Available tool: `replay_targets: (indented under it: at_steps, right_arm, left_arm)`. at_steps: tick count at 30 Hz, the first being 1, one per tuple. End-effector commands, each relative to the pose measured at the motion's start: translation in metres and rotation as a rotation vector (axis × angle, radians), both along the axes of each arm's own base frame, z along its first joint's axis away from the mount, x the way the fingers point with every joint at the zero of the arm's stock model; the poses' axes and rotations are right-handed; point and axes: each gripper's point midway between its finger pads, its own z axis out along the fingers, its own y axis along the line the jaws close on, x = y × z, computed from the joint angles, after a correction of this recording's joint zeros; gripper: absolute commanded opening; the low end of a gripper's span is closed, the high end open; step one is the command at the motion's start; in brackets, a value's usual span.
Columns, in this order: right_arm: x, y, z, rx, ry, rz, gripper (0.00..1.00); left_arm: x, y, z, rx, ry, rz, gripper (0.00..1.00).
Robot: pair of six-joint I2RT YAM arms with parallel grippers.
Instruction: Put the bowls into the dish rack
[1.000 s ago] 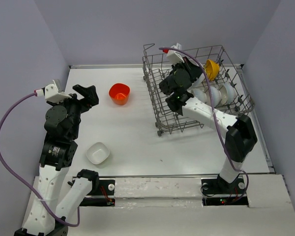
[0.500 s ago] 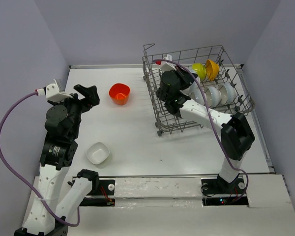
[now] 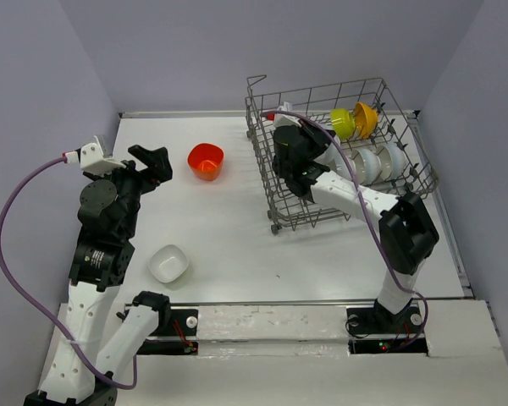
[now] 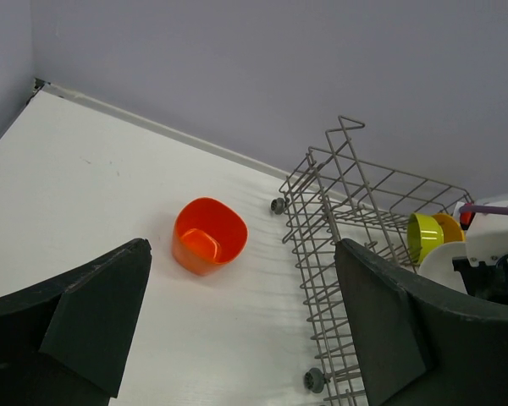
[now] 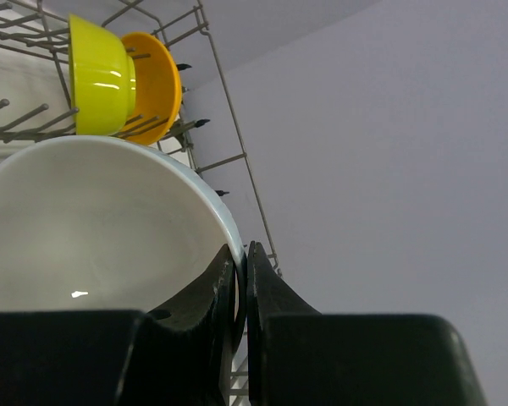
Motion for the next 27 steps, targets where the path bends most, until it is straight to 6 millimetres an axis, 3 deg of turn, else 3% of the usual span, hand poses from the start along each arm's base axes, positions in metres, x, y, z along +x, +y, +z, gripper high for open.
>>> replay_targets:
  at_steps: [1, 20, 27]
  right_arm:
    - [0.002, -0.001, 0.002, 0.033, -0.021, 0.012, 0.01]
    - [0.002, 0.001, -0.018, 0.009, 0.053, 0.068, 0.01]
    - [-0.001, -0.002, -0.012, 0.008, 0.05, 0.064, 0.01]
  left_arm:
    - [0.003, -0.001, 0.008, 0.01, -0.037, -0.006, 0.99]
    - [0.005, -0.002, 0.006, 0.013, -0.03, -0.011, 0.99]
    - [0.004, -0.002, 0.005, 0.015, -0.028, -0.014, 0.99]
